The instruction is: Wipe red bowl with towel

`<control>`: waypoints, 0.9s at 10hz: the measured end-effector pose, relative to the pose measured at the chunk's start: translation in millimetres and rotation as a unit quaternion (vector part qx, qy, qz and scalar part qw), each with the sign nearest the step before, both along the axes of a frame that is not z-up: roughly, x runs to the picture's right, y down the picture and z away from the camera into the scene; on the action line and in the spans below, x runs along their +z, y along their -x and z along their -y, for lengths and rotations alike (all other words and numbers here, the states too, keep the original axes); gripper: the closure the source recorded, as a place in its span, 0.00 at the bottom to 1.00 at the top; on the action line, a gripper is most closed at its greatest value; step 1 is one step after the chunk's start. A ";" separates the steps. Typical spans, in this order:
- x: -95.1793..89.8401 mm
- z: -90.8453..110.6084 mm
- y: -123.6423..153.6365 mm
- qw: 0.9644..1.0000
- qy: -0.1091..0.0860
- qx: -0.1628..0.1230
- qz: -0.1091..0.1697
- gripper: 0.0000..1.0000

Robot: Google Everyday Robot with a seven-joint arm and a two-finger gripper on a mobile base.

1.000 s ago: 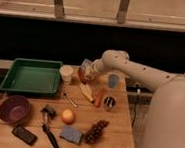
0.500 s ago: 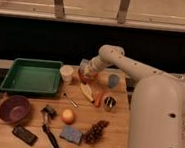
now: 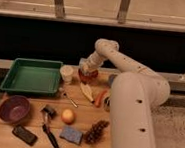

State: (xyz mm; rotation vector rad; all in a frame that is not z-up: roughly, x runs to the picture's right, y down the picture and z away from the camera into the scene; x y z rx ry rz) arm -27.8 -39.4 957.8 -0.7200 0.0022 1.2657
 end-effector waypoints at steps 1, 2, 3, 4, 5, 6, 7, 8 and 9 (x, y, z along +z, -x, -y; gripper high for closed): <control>4.8 0.8 -0.5 1.000 0.002 -0.008 -0.004 1.00; 7.7 0.7 -1.8 1.000 0.003 -0.012 -0.007 1.00; 11.4 -1.8 -5.7 1.000 0.005 -0.014 -0.013 1.00; 12.5 -3.4 -12.0 1.000 0.006 -0.009 -0.020 1.00; 11.6 -4.1 -20.5 1.000 0.005 -0.003 -0.027 1.00; 8.8 -3.9 -32.3 0.999 0.004 0.005 -0.035 1.00; 6.5 -2.6 -40.9 0.999 0.003 0.012 -0.043 1.00; 5.6 -0.1 -45.5 0.999 0.000 0.015 -0.046 1.00; 5.2 3.0 -47.1 0.999 -0.002 0.016 -0.047 1.00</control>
